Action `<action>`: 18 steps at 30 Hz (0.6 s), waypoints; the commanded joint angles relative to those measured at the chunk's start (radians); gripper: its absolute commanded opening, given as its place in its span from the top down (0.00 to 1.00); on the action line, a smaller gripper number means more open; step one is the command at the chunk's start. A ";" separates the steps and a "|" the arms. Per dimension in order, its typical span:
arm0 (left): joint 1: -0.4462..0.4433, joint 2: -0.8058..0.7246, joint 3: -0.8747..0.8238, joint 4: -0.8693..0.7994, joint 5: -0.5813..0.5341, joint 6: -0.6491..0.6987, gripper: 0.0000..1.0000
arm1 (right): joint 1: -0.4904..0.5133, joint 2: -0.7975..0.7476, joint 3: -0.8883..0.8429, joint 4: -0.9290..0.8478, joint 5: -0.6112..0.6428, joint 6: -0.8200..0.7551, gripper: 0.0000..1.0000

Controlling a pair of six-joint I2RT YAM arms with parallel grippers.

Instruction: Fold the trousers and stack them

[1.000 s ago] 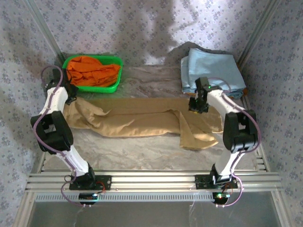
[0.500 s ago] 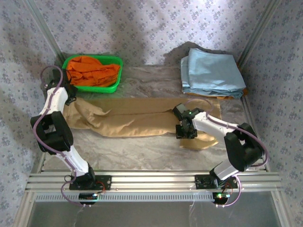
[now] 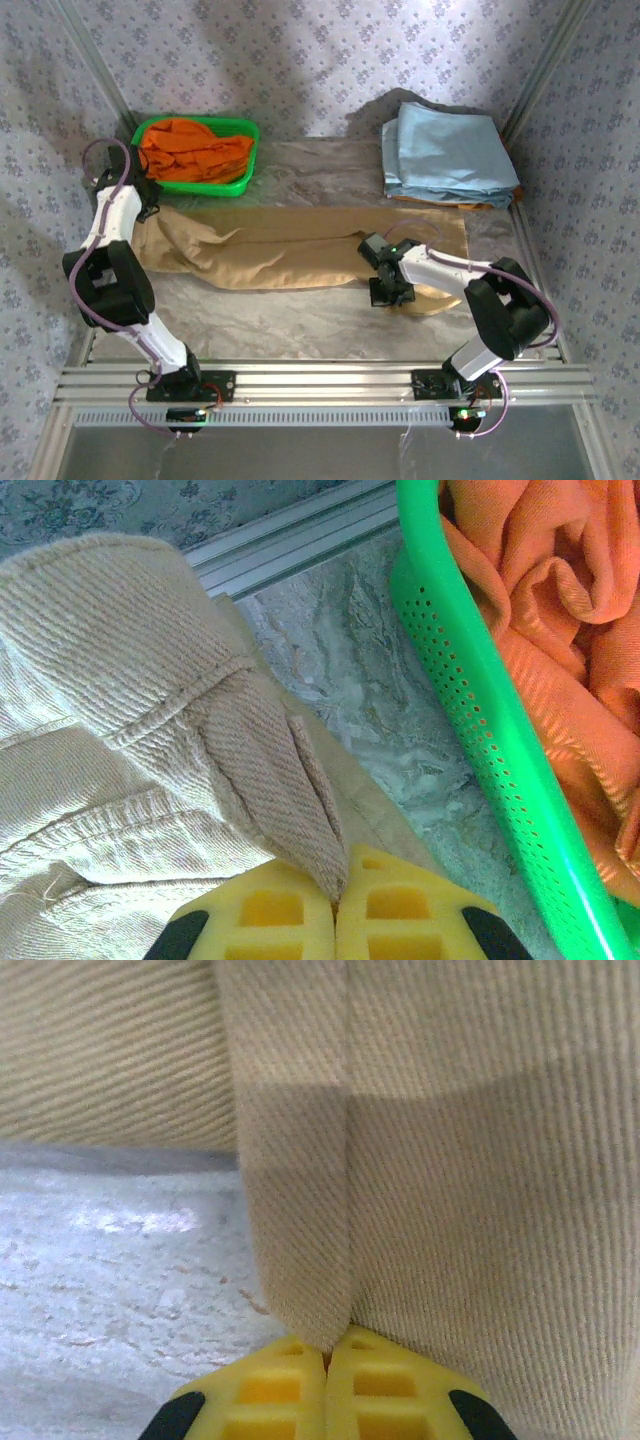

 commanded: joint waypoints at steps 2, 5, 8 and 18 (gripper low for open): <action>0.010 -0.037 0.015 -0.030 -0.008 -0.001 1.00 | -0.057 -0.070 0.036 -0.118 0.121 0.019 1.00; 0.011 -0.050 0.014 -0.035 -0.007 0.002 1.00 | -0.145 -0.172 0.068 -0.152 0.164 0.000 1.00; 0.014 -0.062 0.010 -0.039 -0.010 0.004 1.00 | -0.264 -0.251 0.112 -0.176 0.184 -0.039 1.00; 0.025 -0.093 0.010 -0.040 0.020 0.005 1.00 | -0.628 -0.213 0.330 -0.127 0.168 -0.137 1.00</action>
